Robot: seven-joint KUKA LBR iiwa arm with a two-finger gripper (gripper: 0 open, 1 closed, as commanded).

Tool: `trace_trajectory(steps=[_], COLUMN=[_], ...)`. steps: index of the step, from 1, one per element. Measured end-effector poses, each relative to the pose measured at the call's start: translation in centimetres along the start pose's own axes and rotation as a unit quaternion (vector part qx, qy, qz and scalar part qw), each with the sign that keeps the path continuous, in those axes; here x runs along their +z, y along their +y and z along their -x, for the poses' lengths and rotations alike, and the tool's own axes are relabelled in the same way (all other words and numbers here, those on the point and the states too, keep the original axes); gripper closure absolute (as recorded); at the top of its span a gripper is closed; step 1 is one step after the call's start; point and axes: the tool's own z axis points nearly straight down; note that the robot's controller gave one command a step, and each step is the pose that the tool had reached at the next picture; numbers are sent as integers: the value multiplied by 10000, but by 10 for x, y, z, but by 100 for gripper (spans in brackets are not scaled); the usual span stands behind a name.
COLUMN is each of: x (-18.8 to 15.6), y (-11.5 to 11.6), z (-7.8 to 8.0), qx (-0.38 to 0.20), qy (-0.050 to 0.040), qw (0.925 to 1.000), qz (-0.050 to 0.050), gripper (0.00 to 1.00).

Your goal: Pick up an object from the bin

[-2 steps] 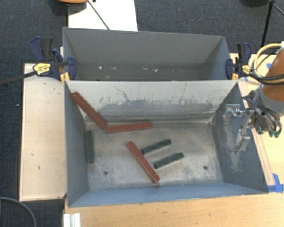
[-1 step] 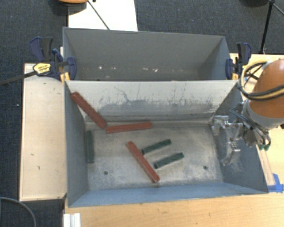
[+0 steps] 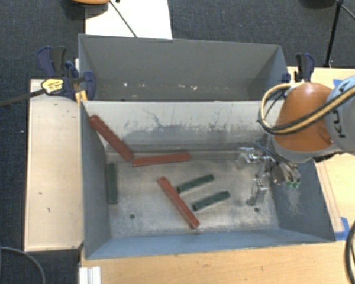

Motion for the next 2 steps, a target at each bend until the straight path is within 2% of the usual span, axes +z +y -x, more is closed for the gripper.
trace_trajectory(steps=[1,2], x=[-18,26], y=[59,89], z=[-2,-34], qx=[-660,105], qy=[42,45], qw=[9978,9999], qz=[12,8], gripper=[0,100])
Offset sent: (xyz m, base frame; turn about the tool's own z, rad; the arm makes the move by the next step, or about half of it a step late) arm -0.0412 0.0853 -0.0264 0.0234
